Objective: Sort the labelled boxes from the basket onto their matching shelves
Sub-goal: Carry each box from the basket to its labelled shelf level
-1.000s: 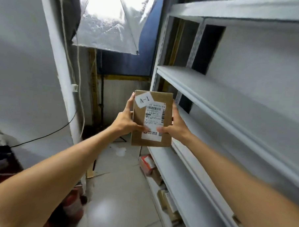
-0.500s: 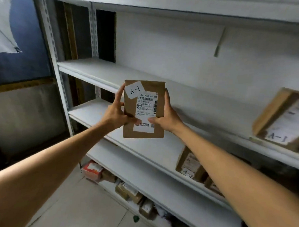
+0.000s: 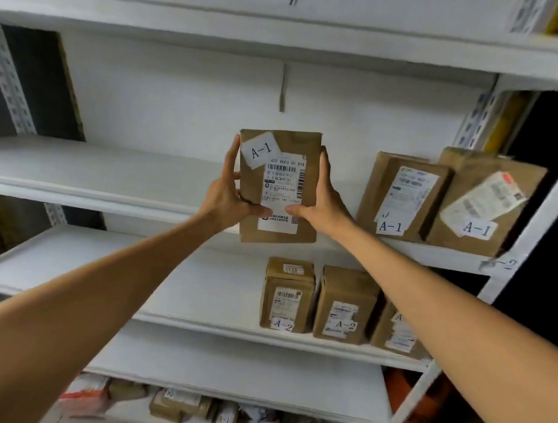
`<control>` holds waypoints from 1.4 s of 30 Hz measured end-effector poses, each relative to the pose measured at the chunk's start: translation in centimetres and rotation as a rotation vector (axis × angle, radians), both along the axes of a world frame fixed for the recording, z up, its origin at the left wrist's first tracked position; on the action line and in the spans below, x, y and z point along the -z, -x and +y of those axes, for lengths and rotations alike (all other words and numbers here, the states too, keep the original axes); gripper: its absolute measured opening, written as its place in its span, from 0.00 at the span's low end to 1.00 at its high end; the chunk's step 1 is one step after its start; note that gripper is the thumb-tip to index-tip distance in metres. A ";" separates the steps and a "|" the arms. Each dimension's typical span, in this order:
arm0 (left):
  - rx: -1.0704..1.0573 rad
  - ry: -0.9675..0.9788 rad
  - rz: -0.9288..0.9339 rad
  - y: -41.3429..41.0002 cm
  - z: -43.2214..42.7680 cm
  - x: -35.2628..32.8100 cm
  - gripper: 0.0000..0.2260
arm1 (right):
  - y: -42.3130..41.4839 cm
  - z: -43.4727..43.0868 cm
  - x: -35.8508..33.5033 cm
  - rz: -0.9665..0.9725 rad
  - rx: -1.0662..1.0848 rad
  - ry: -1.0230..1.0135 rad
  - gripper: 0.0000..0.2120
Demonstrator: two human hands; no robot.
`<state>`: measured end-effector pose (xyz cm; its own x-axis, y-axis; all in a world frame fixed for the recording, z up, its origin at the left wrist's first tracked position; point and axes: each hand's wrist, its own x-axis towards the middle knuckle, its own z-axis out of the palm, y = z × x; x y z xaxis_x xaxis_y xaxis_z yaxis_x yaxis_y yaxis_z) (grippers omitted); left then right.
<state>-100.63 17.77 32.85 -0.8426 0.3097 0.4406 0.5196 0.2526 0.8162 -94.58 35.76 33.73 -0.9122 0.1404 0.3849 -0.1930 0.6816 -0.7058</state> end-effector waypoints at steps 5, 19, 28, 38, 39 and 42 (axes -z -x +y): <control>0.061 -0.032 -0.006 1.5 5.4 -1.1 0.60 | 0.4 4.5 -1.0 0.142 0.171 0.004 0.58; 0.085 0.043 0.019 4.6 12.5 1.0 0.59 | 2.5 9.7 1.2 0.113 0.411 -0.105 0.49; 0.060 0.243 0.049 5.4 12.0 0.8 0.59 | 2.5 7.0 0.6 0.423 0.581 -0.322 0.49; -0.189 0.757 0.138 4.9 -2.1 0.4 0.20 | 5.1 -3.5 0.2 0.344 0.077 -0.402 0.24; -0.236 0.754 0.123 4.7 -4.5 0.4 0.19 | 5.6 -5.2 0.5 0.284 0.002 -0.401 0.24; -0.380 0.810 0.075 2.9 -12.1 0.6 0.17 | 7.4 -11.3 1.1 0.114 -0.247 -0.434 0.23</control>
